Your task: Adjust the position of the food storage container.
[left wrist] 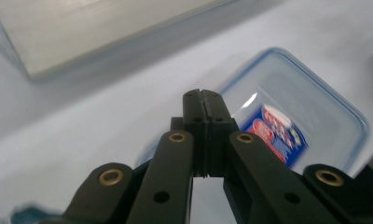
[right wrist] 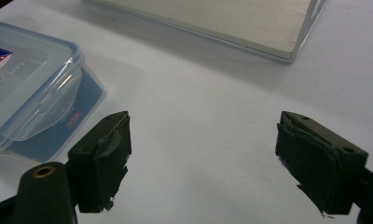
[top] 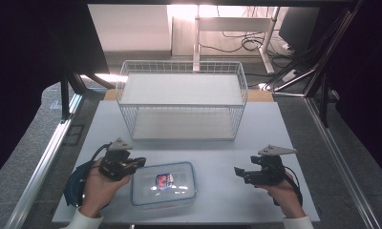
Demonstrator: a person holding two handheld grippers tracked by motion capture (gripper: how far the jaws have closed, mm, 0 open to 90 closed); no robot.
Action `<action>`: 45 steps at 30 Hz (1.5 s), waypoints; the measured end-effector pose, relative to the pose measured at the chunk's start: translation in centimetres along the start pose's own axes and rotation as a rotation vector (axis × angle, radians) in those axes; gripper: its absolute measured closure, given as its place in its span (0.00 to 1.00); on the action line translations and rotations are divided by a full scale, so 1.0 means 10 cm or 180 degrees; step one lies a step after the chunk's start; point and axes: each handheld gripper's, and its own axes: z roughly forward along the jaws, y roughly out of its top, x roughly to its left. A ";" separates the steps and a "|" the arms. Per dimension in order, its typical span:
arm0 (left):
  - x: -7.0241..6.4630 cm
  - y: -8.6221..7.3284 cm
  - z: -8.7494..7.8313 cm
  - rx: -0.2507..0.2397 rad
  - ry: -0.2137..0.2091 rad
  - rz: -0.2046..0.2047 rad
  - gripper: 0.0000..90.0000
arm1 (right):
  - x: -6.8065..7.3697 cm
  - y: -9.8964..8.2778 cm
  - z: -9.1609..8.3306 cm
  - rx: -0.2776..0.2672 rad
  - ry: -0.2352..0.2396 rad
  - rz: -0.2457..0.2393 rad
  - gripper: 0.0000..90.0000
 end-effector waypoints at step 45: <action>-0.18 -0.56 0.34 0.0580 0.0271 -0.0109 1.00 | 0.04 0.01 0.03 0.0021 -0.0034 0.0002 0.20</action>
